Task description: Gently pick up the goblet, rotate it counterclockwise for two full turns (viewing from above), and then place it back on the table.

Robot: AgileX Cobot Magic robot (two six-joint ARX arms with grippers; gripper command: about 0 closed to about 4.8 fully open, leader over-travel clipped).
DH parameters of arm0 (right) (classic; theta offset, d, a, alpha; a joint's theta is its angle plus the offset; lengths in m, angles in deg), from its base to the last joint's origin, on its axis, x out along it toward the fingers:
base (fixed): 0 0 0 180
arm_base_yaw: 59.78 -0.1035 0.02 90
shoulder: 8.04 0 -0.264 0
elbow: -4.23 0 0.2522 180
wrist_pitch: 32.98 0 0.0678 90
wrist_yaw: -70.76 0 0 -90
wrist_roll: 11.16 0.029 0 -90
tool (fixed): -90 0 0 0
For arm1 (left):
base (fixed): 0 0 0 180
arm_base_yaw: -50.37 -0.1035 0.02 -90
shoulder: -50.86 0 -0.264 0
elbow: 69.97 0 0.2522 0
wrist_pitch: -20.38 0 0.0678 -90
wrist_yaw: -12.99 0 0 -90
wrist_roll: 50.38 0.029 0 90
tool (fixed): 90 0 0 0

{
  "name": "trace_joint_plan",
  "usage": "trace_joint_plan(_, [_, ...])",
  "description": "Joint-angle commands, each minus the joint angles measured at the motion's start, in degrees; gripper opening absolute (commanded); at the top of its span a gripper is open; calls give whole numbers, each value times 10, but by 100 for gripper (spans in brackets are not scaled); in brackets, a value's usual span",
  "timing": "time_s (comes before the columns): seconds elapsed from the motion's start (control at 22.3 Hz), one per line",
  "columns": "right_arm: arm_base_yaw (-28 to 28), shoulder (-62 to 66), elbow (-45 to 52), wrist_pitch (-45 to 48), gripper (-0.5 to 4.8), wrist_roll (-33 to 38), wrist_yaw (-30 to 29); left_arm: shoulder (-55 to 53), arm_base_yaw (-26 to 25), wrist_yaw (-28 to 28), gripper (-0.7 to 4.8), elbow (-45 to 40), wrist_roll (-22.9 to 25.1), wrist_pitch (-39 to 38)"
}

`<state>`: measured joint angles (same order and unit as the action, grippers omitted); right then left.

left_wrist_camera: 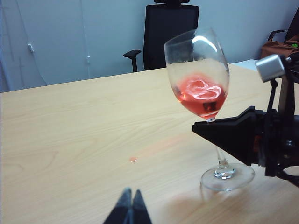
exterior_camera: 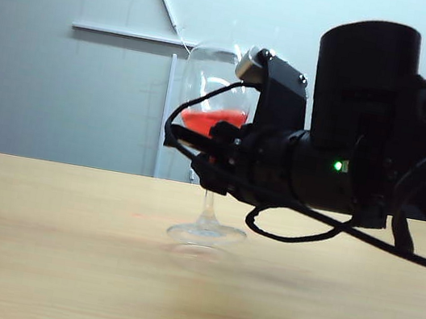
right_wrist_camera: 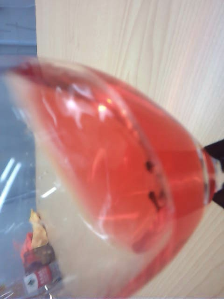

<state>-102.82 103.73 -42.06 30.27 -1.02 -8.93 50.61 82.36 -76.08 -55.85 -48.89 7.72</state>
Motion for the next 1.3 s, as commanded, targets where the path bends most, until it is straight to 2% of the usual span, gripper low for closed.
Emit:
trace_joint_plan(0.04, [-1, 3, -10, 34, -4, -3, 1, -1, 1, -1, -5, 2, 0, 7])
trace_joint_plan(0.54, [-6, 9, -7, 33, -4, -14, 1, -1, 1, -1, -5, 2, 0, 7])
trace_joint_plan(1.3, [-11, 7, 64, 35, -4, -14, 0, -1, 1, -1, -5, 2, 0, 7])
